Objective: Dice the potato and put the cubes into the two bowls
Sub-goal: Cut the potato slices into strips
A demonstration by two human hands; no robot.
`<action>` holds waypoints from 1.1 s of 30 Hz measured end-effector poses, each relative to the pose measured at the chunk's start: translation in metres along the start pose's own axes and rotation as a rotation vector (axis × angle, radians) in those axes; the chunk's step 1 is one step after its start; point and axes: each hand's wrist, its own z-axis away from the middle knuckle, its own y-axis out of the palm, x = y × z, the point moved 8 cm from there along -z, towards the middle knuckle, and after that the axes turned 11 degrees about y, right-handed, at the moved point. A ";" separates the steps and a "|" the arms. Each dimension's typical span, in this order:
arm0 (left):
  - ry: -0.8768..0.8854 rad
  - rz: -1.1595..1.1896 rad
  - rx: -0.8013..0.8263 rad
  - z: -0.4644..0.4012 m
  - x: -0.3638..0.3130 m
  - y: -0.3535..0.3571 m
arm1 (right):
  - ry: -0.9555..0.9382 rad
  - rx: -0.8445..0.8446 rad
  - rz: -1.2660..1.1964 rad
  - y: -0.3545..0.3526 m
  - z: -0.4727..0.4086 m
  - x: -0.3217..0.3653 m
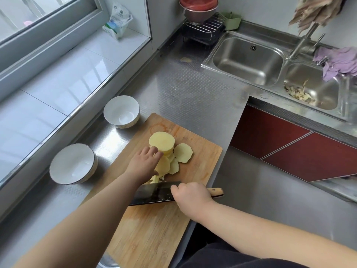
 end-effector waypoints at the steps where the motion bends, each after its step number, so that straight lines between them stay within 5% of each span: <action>1: 0.007 -0.020 -0.001 -0.001 -0.001 0.001 | -0.002 0.004 -0.001 0.001 0.000 0.000; 25: 0.116 -0.027 -0.014 0.000 -0.013 0.005 | 0.021 0.043 -0.053 0.025 -0.006 0.001; 33: 0.100 0.257 0.020 0.002 -0.012 0.010 | 0.020 0.035 -0.067 0.024 -0.007 0.001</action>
